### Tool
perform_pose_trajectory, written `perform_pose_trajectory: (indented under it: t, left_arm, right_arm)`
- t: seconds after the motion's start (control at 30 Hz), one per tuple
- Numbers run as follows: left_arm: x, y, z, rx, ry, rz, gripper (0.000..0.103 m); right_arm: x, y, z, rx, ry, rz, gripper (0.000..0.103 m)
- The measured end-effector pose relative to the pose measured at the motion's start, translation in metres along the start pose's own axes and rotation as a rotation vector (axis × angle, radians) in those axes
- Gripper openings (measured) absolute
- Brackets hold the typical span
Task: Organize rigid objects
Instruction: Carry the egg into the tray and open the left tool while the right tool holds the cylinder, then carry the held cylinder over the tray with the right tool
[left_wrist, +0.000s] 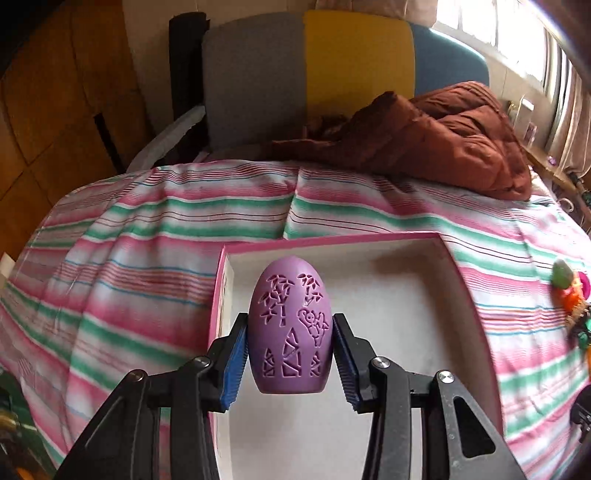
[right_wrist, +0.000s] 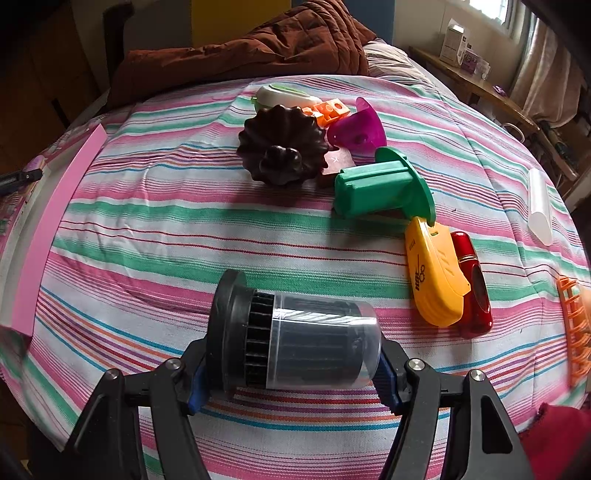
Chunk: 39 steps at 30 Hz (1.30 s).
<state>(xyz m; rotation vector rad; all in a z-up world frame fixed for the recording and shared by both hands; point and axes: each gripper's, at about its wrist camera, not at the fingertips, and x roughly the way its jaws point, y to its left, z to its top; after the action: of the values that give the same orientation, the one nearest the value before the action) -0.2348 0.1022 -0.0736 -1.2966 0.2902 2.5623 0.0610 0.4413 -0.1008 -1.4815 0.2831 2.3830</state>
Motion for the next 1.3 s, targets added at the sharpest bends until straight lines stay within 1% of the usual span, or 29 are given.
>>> perform_pose_trajectory:
  t: [0.13, 0.27, 0.3, 0.37, 0.4, 0.47, 0.57, 0.6, 0.73, 0.83, 1.1, 1.3]
  left_arm:
    - [0.011, 0.008, 0.006, 0.002, 0.005, 0.053, 0.045]
    - [0.007, 0.014, 0.007, -0.017, 0.001, 0.06, 0.047]
    - [-0.001, 0.015, 0.004, -0.025, -0.011, 0.048, 0.048]
    - [-0.013, 0.013, 0.001, -0.033, -0.033, 0.051, 0.049]
    - [-0.022, 0.013, -0.003, -0.043, -0.047, 0.054, 0.05]
    - [-0.041, 0.01, -0.012, -0.069, -0.066, 0.029, 0.051]
    - [-0.067, 0.0, -0.028, -0.072, -0.097, 0.037, 0.051]
    - [-0.079, -0.004, -0.036, -0.071, -0.108, 0.028, 0.051]
    - [-0.108, -0.011, -0.058, -0.08, -0.133, 0.015, 0.052]
    - [-0.128, -0.019, -0.079, -0.085, -0.138, 0.003, 0.052]
    - [-0.157, -0.03, -0.115, -0.092, -0.13, 0.0, 0.052]
    - [-0.168, -0.032, -0.129, -0.088, -0.127, -0.004, 0.052]
  right_arm:
    - [-0.001, 0.001, -0.001, 0.0, 0.0, -0.001, 0.07]
    - [-0.001, 0.001, -0.001, -0.001, 0.0, -0.001, 0.07]
    - [-0.001, 0.001, -0.001, -0.002, 0.0, -0.002, 0.07]
    - [-0.001, 0.001, 0.0, -0.005, 0.001, -0.005, 0.07]
    - [-0.001, 0.001, 0.0, -0.006, 0.0, -0.006, 0.07]
    - [0.0, 0.001, 0.0, -0.006, 0.0, -0.008, 0.07]
    - [0.0, 0.001, 0.001, -0.009, -0.002, -0.011, 0.07]
    - [0.0, 0.001, 0.002, -0.009, -0.002, -0.012, 0.07]
    - [0.002, 0.002, 0.003, -0.019, -0.008, -0.021, 0.07]
    - [0.002, 0.002, 0.004, -0.025, -0.013, -0.029, 0.07]
    - [0.001, 0.006, 0.002, -0.043, -0.029, -0.049, 0.07]
    - [0.002, 0.008, 0.003, -0.057, -0.045, -0.064, 0.07]
